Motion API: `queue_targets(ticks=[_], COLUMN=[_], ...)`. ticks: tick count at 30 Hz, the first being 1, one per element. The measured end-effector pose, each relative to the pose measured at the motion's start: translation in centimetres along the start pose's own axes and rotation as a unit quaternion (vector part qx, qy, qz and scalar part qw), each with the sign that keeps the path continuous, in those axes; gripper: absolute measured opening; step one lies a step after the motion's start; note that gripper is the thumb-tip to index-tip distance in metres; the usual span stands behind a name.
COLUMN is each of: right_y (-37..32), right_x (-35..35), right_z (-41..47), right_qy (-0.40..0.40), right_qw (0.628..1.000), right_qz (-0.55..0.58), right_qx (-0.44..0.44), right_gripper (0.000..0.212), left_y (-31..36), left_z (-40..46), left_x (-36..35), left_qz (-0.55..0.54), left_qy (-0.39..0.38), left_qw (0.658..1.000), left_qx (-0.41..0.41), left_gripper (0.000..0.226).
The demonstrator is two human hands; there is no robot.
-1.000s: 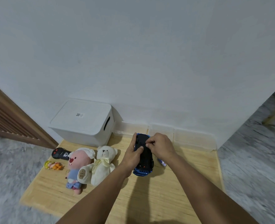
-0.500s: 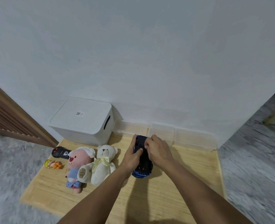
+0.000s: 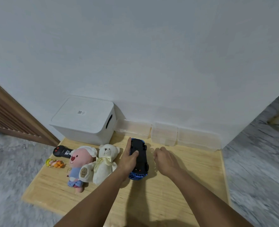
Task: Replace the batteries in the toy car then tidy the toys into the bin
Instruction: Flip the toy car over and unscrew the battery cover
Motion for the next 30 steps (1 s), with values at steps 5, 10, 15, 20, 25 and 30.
queue_targets(ticks=[5, 10, 15, 20, 25, 30], right_y=[0.5, 1.1, 1.7, 2.0, 2.0, 1.8], right_x=[-3.4, -4.4, -4.4, -4.1, -3.5, -3.4], right_z=[-2.5, -3.0, -2.9, -2.5, -2.3, -2.3], right_qy=[-0.037, -0.019, -0.021, -0.015, 0.002, 0.019], right_qw=[0.99, 0.992, 0.998, 0.999, 0.998, 0.996], right_qz=[-0.117, -0.093, -0.038, -0.016, -0.015, -0.032], right_qx=[0.074, 0.08, 0.054, 0.048, 0.053, 0.078], right_gripper=[0.03, 0.026, 0.033, 0.036, 0.027, 0.027], left_y=[-1.1, -1.5, -1.3, -1.2, -1.0, -1.0], left_z=[0.0, -0.1, 0.0, 0.2, 0.0, -0.1], left_x=[0.7, 1.3, 1.1, 1.3, 1.2, 0.9], left_qz=[-0.003, -0.013, -0.016, -0.023, -0.044, -0.065], left_qy=[0.013, 0.032, 0.034, 0.039, 0.037, 0.027], left_qw=[1.0, 0.999, 0.999, 0.998, 0.997, 0.996], left_qx=[0.017, 0.032, 0.039, 0.042, 0.046, 0.053], left_gripper=[0.065, 0.066, 0.066, 0.067, 0.067, 0.069])
Point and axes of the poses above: each hand's wrist, its own z-axis towards the middle knuckle, its own x-axis out of the back of the hand, y = z × x, the point moved 6 cm from there along z, towards the middle knuckle, and after that the axes turned 6 degrees about y, right-handed, at the moved point
